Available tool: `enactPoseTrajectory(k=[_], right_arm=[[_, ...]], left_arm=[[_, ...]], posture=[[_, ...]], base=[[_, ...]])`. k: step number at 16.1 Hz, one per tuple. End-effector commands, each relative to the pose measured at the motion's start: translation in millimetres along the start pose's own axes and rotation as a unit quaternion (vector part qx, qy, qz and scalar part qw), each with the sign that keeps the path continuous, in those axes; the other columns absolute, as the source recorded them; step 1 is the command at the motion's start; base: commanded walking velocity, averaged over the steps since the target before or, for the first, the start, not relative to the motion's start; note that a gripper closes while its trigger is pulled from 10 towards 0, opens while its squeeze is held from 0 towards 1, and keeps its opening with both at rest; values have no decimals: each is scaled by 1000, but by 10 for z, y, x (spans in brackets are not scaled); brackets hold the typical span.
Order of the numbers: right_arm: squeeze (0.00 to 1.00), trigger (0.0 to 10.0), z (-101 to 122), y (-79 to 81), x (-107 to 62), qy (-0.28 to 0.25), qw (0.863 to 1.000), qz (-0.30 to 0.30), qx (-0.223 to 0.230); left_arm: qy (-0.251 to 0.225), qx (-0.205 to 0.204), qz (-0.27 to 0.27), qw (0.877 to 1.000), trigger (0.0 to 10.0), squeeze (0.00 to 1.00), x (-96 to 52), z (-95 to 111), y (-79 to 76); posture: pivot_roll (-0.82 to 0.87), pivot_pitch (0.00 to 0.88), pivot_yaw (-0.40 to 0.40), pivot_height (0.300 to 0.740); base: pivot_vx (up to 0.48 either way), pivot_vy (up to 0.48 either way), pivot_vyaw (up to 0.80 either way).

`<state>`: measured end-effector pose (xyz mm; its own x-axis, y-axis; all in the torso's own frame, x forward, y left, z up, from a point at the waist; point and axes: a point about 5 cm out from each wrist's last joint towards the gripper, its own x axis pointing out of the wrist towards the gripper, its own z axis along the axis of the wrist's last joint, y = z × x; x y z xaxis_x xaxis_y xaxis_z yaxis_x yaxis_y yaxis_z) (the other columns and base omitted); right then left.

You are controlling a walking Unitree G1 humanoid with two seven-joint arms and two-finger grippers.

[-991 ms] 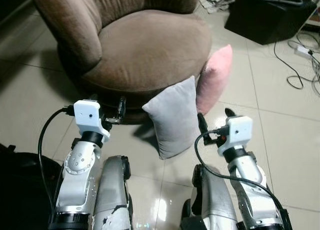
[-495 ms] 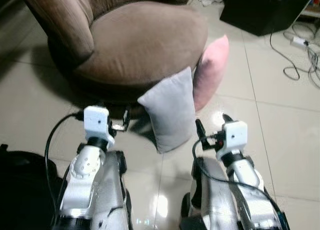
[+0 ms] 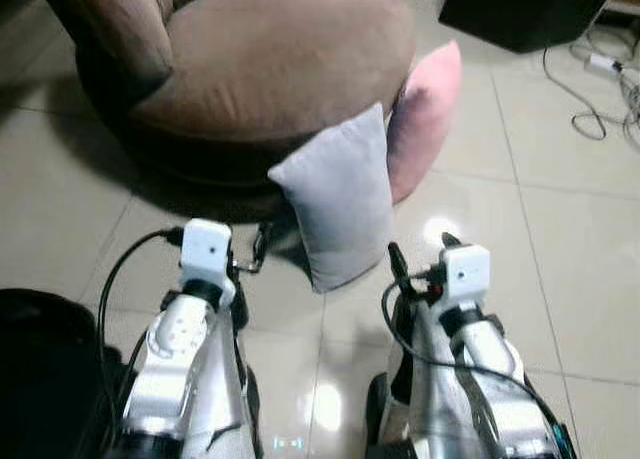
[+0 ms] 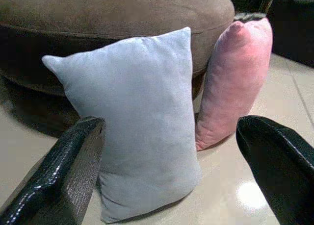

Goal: Move the pillow to the sofa from floor

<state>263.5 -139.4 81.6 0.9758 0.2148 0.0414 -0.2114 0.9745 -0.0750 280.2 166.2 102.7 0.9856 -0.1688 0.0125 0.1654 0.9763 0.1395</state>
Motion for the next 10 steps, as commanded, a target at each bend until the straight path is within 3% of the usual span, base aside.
enactPoseTrajectory(k=[1,3,7,10], right_arm=[[0,10000,-19,-32,-37,-5,1000,-7,-6],[0,10000,-14,-43,-28,-11,1000,-11,0],[0,10000,-14,-30,13,-10,1000,7,-8],[0,10000,-36,-47,11,-8,1000,6,-13]], left_arm=[[-7,-7,12,1000,10000,0,-44,-27,52],[-19,-23,36,999,10000,0,-88,-48,123],[3,2,27,1000,10000,0,-156,-176,37],[15,2,30,999,10000,0,-135,-220,37]], posture=[[121,208,-65,420],[128,204,-70,420],[137,205,-95,420],[129,206,-102,420]], base=[[0,0,0],[0,0,0],[0,0,0],[480,0,0]])
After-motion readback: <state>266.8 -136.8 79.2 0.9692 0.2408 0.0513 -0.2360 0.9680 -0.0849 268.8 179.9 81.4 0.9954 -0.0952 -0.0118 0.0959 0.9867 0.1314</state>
